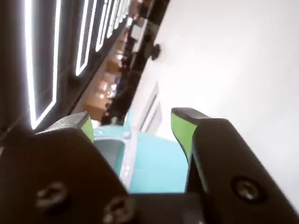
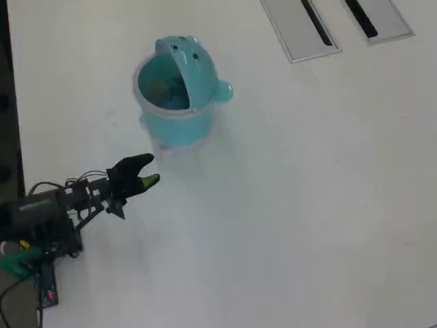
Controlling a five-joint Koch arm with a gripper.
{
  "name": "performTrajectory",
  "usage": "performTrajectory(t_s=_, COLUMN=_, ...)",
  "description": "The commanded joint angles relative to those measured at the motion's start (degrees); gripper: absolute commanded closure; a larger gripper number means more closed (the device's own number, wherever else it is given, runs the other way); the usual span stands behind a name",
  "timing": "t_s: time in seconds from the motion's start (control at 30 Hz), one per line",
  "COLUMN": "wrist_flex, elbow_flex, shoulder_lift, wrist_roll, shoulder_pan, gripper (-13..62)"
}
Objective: Grasp RGB lego blocks and put them in the bin one by one.
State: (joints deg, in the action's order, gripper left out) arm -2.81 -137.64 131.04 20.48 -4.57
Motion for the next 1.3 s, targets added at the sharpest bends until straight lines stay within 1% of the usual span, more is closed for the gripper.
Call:
performTrajectory(t_s=0.0, wrist_flex=-8.35, elbow_flex=0.00, shoulder_lift=3.25, wrist_roll=-0.70, shoulder_pan=0.35, gripper=18.5)
performTrajectory(t_s=0.23, wrist_flex=-17.67, elbow_flex=-10.37, shoulder_lift=3.43, wrist_roll=-1.93, shoulder_pan=4.39, gripper=18.5)
performTrajectory(t_s=0.43, wrist_flex=-19.60, elbow_flex=-15.03, shoulder_lift=3.43, wrist_roll=-4.92, shoulder_pan=5.80, gripper=18.5)
performTrajectory(t_s=1.27, wrist_flex=-33.05, elbow_flex=-35.77, shoulder_lift=3.43, wrist_roll=-4.92, shoulder_pan=3.96, gripper=17.6)
